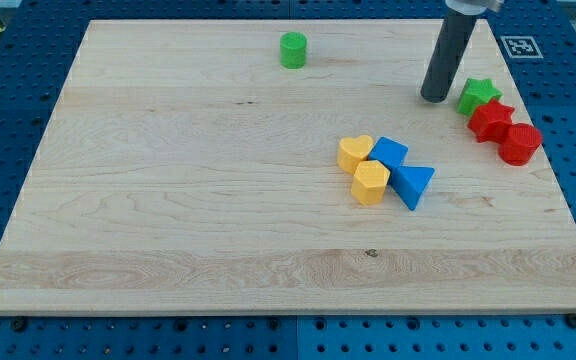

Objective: Place the arm left to the green circle

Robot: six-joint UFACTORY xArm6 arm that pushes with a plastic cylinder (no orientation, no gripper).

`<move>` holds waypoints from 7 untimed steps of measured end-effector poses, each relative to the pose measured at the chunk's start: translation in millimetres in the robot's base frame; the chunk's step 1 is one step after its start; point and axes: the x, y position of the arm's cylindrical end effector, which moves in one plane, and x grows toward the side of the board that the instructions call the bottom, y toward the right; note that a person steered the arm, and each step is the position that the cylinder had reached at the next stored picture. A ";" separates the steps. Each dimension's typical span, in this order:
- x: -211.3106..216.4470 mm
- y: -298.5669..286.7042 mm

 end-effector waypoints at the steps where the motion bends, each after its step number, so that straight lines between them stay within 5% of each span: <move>1: -3.1 -18.8; 7: -3.5 -67.7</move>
